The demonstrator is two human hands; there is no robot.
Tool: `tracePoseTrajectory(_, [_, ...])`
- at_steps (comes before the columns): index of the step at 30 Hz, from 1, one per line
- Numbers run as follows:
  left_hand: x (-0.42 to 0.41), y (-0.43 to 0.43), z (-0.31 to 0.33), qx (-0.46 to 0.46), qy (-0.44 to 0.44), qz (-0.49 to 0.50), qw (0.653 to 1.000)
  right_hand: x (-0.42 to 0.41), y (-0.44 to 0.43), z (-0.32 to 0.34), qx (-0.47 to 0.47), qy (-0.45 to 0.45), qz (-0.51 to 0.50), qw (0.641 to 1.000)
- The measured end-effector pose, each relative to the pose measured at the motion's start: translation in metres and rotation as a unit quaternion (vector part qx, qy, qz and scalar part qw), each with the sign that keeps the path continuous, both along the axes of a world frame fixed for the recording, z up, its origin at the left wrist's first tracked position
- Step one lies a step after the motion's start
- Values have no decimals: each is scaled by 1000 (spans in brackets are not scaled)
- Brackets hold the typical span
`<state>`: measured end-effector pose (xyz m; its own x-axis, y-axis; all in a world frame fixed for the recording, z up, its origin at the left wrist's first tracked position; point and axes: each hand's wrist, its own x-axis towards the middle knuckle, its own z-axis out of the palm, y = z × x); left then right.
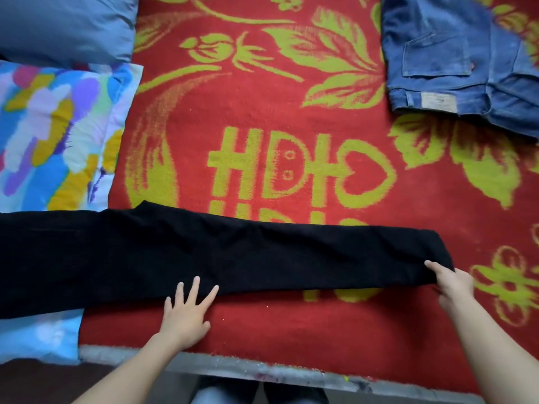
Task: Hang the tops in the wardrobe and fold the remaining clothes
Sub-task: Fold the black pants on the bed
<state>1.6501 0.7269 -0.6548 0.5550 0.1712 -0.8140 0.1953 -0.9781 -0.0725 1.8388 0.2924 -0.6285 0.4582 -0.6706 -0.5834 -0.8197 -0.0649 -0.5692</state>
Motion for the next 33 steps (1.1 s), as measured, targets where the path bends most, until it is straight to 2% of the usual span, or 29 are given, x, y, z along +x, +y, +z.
tracePoseTrajectory(4, [1, -7, -1, -15, 8, 15, 1000, 11, 17, 35, -92, -44, 91, 991])
tracePoseTrajectory(7, [-2, 0, 2, -25, 13, 22, 999, 2, 58, 66, -173, -98, 194, 961])
tracePoseTrajectory(8, [-1, 2, 3, -30, 17, 25, 999, -5, 77, 74, -197, -140, 222, 945])
tracePoseTrajectory(10, [3, 2, 4, -41, 28, 31, 998, -23, 120, 81, -230, -253, 306, 889])
tracePoseTrajectory(12, [8, 1, 4, -49, 41, 39, 997, -44, 164, 81, -208, -328, 414, 824])
tracePoseTrajectory(13, [11, 0, 5, -52, 46, 40, 997, -55, 182, 75, -179, -338, 470, 796])
tracePoseTrajectory(14, [12, 0, 5, -54, 51, 40, 996, -66, 199, 67, -130, -307, 534, 777])
tracePoseTrajectory(16, [13, 1, 5, -56, 56, 35, 996, -83, 225, 51, 0, -161, 656, 737])
tracePoseTrajectory(18, [14, 3, 5, -56, 60, 28, 996, -97, 238, 33, 68, -35, 694, 716])
tracePoseTrajectory(19, [14, 4, 5, -58, 62, 26, 996, -102, 240, 27, 45, -21, 705, 708])
tracePoseTrajectory(21, [15, 7, 6, -61, 65, 27, 996, -104, 239, 18, -123, -93, 712, 685])
tracePoseTrajectory(23, [15, 8, 7, -65, 70, 28, 995, -102, 231, 12, -224, -78, 704, 670])
tracePoseTrajectory(24, [13, 8, 6, -66, 71, 31, 995, -102, 223, 5, -230, -27, 717, 657])
tracePoseTrajectory(26, [12, 6, 5, -67, 70, 34, 995, -104, 201, -16, -215, 91, 766, 599])
tracePoseTrajectory(28, [13, 4, 6, -71, 67, 34, 995, -100, 189, -28, -208, 140, 795, 552])
tracePoseTrajectory(31, [14, 1, 8, -40, 43, 20, 998, -89, 194, -32, -182, 163, 793, 558])
tracePoseTrajectory(33, [9, -9, 10, -7, -15, 11, 1000, -89, 197, -29, -171, 149, 787, 573])
